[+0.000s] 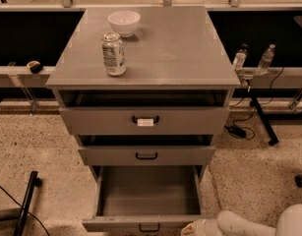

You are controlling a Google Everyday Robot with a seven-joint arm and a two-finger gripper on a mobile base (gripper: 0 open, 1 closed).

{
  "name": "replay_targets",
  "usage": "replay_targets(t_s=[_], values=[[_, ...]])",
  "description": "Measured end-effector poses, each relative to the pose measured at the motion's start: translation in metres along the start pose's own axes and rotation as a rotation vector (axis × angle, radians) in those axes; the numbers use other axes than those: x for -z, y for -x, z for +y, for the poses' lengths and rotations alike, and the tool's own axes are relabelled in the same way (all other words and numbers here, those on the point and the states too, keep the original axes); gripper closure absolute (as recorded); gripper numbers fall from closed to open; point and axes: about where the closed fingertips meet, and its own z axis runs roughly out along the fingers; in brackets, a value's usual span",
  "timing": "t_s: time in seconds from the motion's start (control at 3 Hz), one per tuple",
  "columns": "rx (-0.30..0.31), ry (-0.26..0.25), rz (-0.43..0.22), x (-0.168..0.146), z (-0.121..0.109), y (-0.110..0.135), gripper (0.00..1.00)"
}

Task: Close bottom drawer

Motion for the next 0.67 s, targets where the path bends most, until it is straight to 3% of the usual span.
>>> replay_targets(t_s=[0.33, 0.67], values=[[-0.015, -0.008, -0.010, -0.002, 0.000, 0.000, 1.00], [-0.117, -0.093, -0.110, -0.014, -0.018, 0.000, 1.00]])
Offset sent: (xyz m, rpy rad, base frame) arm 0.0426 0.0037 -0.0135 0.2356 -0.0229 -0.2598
